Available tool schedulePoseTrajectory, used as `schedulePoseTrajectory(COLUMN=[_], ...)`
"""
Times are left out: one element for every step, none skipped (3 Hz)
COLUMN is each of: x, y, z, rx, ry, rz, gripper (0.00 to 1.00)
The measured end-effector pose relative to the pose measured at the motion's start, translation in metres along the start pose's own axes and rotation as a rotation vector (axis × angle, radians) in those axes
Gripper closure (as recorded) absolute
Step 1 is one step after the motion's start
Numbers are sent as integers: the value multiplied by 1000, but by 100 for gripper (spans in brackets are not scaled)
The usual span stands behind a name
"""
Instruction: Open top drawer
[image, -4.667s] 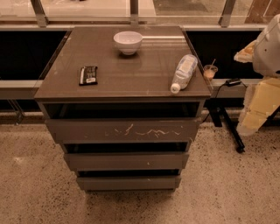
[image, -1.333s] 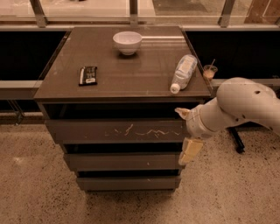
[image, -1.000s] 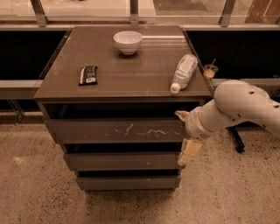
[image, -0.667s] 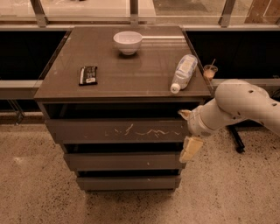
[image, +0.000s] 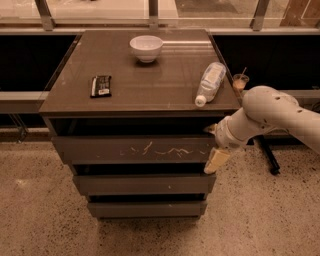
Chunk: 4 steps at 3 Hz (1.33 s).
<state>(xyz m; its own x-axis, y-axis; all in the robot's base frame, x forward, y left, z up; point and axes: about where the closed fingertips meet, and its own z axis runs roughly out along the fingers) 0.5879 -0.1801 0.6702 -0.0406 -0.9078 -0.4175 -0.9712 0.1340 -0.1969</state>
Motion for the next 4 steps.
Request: schedulePoseTrajectory(x=[-7,-13,-19,-35], y=[-9,-10,-3,11], z=[2,-3,2,12], rx=[1,9,-18,-72], ry=[5,12,-13,-59], rz=[-24,-42,-55,-85], gripper=[33,49,53,56])
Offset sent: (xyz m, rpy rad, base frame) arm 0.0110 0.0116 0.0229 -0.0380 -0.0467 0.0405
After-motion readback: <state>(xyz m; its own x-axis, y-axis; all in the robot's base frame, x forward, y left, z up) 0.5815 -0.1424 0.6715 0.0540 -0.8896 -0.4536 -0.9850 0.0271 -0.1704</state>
